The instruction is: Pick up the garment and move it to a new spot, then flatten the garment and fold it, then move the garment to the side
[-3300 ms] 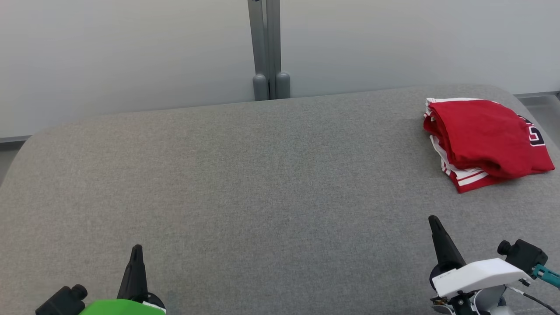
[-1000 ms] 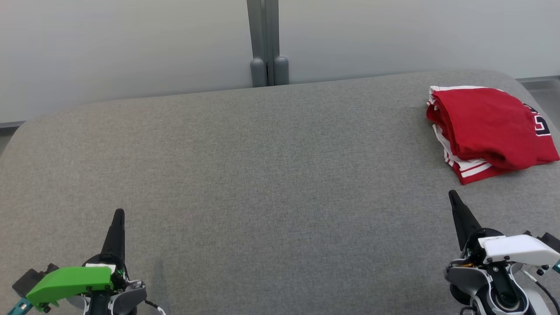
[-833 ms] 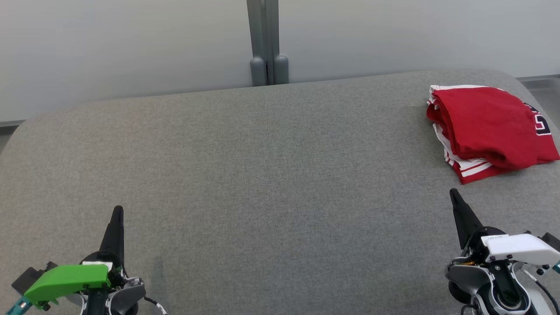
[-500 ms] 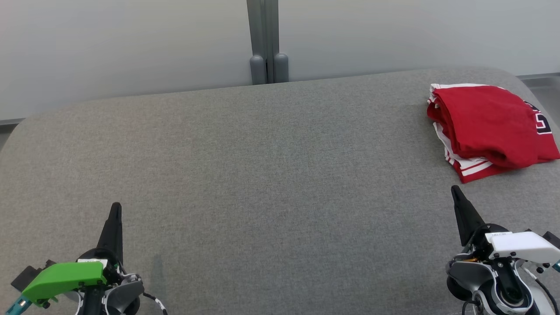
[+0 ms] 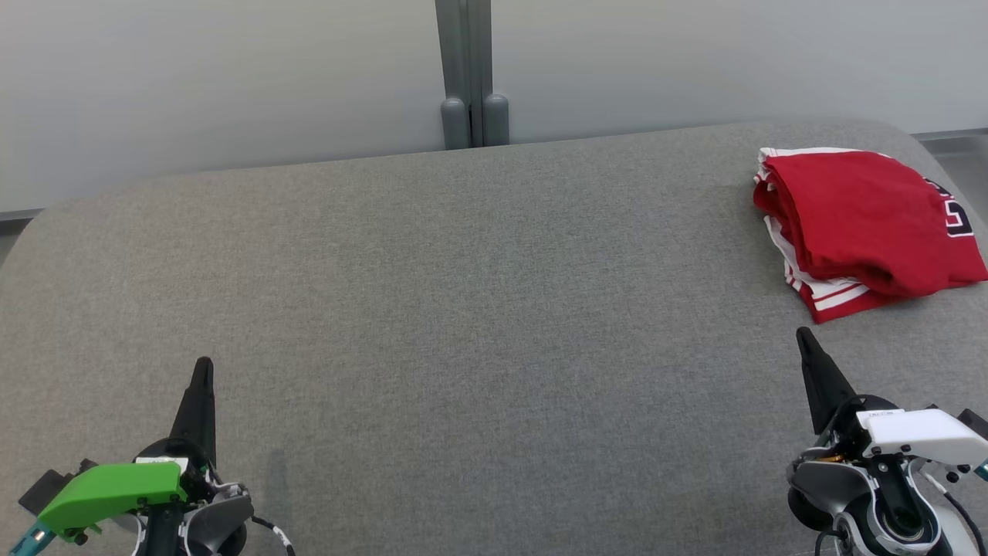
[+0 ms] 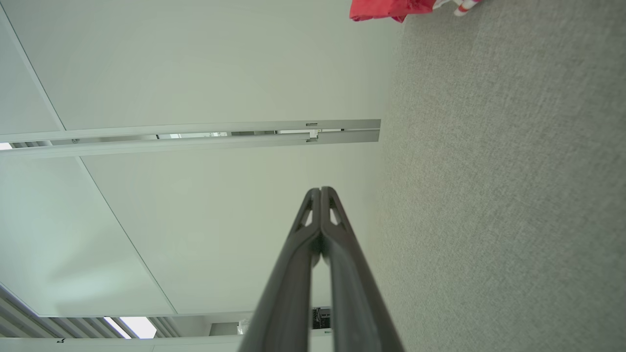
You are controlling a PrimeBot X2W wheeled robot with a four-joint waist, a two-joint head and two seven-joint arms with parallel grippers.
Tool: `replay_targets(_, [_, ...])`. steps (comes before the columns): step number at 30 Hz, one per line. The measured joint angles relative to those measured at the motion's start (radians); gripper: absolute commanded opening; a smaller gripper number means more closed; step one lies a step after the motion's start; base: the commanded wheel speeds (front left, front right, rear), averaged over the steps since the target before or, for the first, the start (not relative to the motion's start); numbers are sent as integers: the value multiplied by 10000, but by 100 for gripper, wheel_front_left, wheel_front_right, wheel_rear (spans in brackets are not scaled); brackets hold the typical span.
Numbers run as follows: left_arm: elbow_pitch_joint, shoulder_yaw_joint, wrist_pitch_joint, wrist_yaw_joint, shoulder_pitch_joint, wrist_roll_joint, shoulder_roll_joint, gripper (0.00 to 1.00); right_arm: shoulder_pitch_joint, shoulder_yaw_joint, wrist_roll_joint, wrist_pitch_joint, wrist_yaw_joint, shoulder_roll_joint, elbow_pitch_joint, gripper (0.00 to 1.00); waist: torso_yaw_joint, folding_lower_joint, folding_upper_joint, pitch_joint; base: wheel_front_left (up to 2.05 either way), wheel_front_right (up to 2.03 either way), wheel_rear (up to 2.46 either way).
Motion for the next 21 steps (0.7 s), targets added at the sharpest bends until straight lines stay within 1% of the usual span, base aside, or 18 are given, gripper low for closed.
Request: replay_targets(21, [4, 79, 71, 0, -2, 56, -48, 0, -2, -50, -31, 71, 0, 42, 4, 0, 0, 0, 0, -1, 0, 0, 0])
